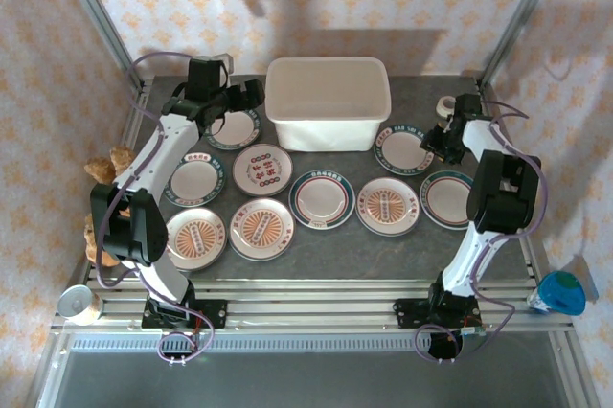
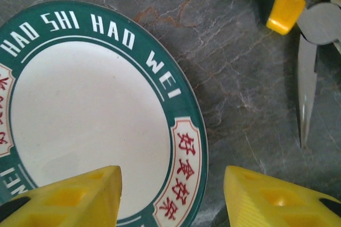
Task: Place the plates into the plastic bin on the countertop
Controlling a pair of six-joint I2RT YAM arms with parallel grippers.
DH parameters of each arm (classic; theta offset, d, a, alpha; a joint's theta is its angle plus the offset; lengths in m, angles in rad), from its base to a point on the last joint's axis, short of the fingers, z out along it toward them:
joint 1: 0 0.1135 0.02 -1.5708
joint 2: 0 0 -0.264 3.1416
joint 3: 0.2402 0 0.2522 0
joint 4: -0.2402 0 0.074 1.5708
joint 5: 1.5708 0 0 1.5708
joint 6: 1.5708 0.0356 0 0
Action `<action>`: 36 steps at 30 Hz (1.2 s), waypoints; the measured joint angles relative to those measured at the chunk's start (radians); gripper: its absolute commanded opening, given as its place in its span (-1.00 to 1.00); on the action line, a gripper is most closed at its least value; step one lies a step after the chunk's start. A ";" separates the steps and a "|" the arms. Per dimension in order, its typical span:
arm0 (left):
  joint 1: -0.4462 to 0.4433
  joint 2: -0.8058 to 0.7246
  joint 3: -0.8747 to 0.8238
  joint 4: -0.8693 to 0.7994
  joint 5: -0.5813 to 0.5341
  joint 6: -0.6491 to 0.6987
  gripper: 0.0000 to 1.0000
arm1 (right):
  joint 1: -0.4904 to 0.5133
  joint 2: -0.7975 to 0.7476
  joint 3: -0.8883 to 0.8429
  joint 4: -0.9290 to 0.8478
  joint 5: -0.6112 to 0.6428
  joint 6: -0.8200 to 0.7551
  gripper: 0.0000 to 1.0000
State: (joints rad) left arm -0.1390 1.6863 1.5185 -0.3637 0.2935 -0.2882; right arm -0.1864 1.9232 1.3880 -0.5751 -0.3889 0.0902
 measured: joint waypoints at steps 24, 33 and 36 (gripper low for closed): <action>-0.003 0.083 0.100 -0.055 0.095 -0.029 0.99 | -0.008 0.139 0.064 0.043 -0.045 -0.127 -0.23; -0.005 0.099 0.119 -0.074 0.092 -0.029 0.99 | -0.023 0.130 0.037 0.076 -0.059 -0.144 -0.40; -0.005 0.101 0.120 -0.075 0.090 -0.029 0.99 | -0.024 0.126 0.027 0.089 -0.061 -0.145 -0.48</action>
State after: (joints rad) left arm -0.1440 1.7874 1.6382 -0.4389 0.3836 -0.3172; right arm -0.2108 2.0491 1.4155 -0.4862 -0.4503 -0.0544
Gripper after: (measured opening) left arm 0.994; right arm 0.293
